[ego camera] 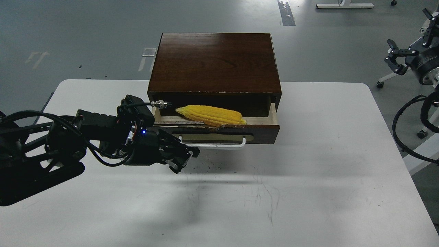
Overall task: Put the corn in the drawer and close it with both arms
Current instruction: 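Push the drawer front with the left gripper into the box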
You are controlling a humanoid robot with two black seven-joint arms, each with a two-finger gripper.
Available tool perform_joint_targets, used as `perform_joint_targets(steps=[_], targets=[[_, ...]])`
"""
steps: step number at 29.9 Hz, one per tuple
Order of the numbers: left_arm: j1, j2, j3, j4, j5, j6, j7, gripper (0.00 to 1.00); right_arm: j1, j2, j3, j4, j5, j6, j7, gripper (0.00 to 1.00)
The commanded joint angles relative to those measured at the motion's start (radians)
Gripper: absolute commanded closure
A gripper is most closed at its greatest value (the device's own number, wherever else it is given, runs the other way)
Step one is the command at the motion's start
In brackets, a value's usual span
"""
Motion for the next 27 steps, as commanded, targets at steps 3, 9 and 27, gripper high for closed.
perform_joint_targets(steps=[3,9,27], targets=[[-0.006,-0.004,-0.006,0.033,-0.004,0.0,-0.002,1.0,-0.003,0.0,-0.001,0.001,-0.001,0.0,0.002,0.0],[-0.008,-0.033,-0.006,0.063,-0.004,0.0,-0.001,1.0,-0.003,0.0,-0.001,0.001,-0.001,0.0,0.002,0.0],[-0.034,-0.051,-0.012,0.145,-0.011,0.0,-0.005,1.0,-0.001,0.0,-0.001,0.002,-0.001,0.0,0.002,0.0]])
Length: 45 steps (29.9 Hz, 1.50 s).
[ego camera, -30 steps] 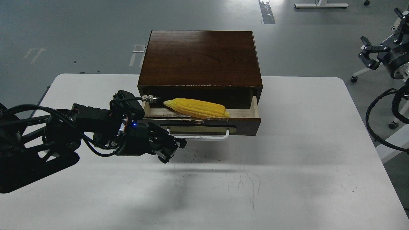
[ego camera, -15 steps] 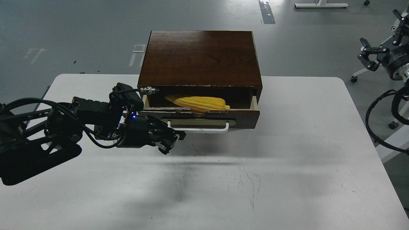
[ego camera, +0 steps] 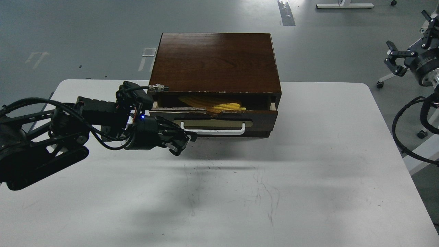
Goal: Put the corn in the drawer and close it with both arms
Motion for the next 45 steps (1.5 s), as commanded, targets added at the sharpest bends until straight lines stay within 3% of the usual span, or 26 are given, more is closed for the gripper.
perform_joint_targets(steps=[1,10,45], targets=[[0.0,-0.006,0.0,0.02,0.0,0.0,0.001,1.0,0.001,0.0,0.001,0.0,0.0,0.0,0.0,0.0],[-0.036,-0.051,0.0,0.1,-0.034,0.0,0.001,1.0,0.0,0.0,-0.001,0.0,0.0,0.0,0.002,0.0],[-0.072,-0.087,-0.002,0.206,-0.098,0.0,0.003,1.0,-0.019,-0.002,0.001,0.0,0.0,0.0,0.006,0.0]])
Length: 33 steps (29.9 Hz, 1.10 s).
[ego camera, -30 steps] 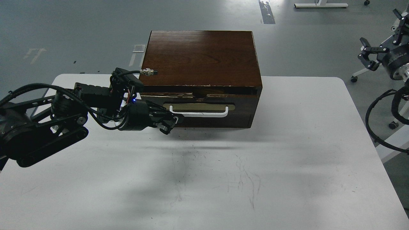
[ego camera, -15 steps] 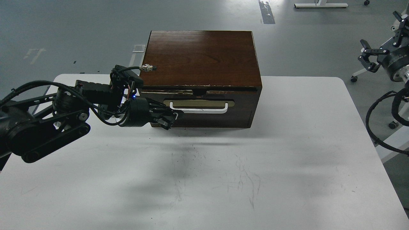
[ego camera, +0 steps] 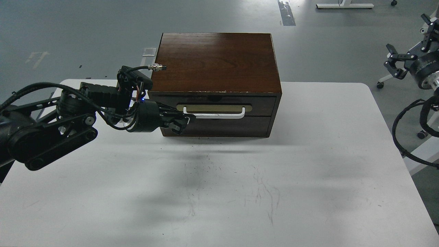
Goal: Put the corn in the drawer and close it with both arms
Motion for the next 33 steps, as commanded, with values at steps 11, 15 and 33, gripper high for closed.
perform_joint_targets(steps=[11,15,33], targets=[[-0.033,-0.011,0.008,-0.008,-0.055,0.0,-0.004,1.0,-0.004,-0.001,0.0,0.0,0.0,0.008,0.0,0.0],[-0.033,-0.001,-0.001,-0.018,-0.081,0.0,-0.027,1.0,-0.004,-0.001,0.0,0.0,0.0,0.008,0.0,0.0],[-0.034,0.127,-0.242,0.169,-1.303,0.0,-0.044,0.13,-0.007,0.0,0.015,0.002,0.0,0.0,0.014,0.0]])
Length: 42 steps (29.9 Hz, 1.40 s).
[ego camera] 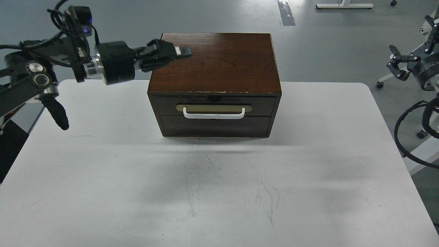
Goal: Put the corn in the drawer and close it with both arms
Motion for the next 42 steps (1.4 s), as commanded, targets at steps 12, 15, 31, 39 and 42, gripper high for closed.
perform_joint_targets(steps=[12,15,31,39,42], targets=[[0.029,-0.172,-0.013,0.618,-0.797,0.0,0.008,0.03,0.0,0.031,0.108,-0.003,0.003,-0.009,0.002,0.0],[0.029,-0.184,-0.013,0.635,-0.862,0.0,0.008,0.03,-0.001,0.057,0.125,-0.009,0.005,-0.009,0.002,0.0],[0.238,-0.275,-0.171,0.732,-0.976,0.0,0.018,0.03,-0.037,0.189,0.247,-0.064,0.145,0.032,-0.054,0.0],[0.264,-0.272,-0.202,0.723,-0.973,0.0,0.04,0.02,-0.057,0.22,0.249,-0.103,0.175,0.032,-0.087,0.0],[0.267,-0.276,-0.193,0.723,-0.971,0.0,0.042,0.02,-0.057,0.22,0.247,-0.103,0.173,0.032,-0.078,0.0]])
